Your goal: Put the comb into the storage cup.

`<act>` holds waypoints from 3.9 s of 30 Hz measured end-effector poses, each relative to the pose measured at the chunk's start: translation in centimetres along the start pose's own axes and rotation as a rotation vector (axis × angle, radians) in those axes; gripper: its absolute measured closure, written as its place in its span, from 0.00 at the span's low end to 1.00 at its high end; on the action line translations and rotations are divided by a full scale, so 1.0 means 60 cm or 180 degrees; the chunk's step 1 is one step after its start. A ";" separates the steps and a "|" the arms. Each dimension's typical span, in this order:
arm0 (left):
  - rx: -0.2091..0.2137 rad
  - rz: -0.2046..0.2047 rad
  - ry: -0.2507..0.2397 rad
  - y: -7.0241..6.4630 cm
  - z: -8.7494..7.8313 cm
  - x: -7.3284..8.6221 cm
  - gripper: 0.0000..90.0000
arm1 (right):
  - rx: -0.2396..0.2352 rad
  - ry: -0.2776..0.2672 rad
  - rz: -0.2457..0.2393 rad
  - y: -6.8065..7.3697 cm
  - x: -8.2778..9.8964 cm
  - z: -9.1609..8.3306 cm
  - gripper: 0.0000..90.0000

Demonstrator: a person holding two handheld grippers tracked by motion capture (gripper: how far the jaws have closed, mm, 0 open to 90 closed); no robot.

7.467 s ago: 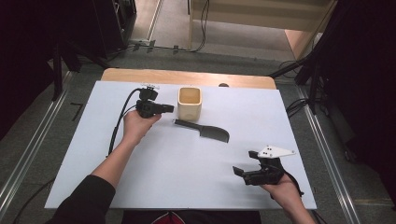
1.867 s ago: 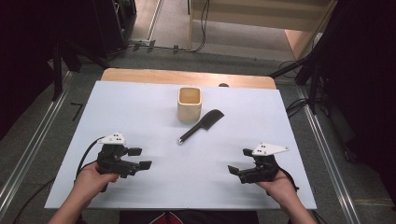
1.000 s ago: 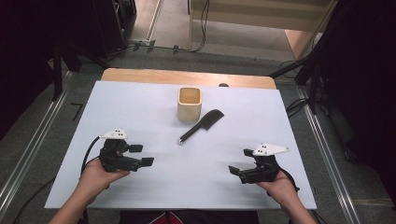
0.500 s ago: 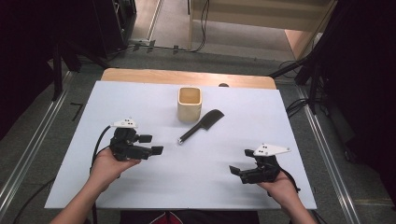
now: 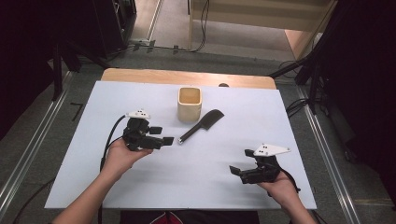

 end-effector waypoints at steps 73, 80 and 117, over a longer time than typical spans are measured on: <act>-0.0238 0.0038 0.0248 0.027 0.163 -0.004 0.34 | -0.0009 -0.0012 -0.0005 0.002 0.001 -0.003 0.07; -0.0286 0.0078 0.0309 0.026 0.174 0.005 0.35 | -0.0014 -0.0013 -0.0001 0.002 0.000 -0.003 0.07; -0.0742 0.0471 0.0334 0.007 0.187 0.011 0.81 | -0.0005 -0.0012 -0.0003 0.002 0.000 -0.001 0.07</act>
Point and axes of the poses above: each handheld gripper's, and its own axes: z roughly forward along the jaws, x roughly out of its underside, y roughly to its left, the point moved 3 cm from there along z, roughly forward along the jaws, and after that the axes turned 6 degrees about z, right-handed, at the moved point
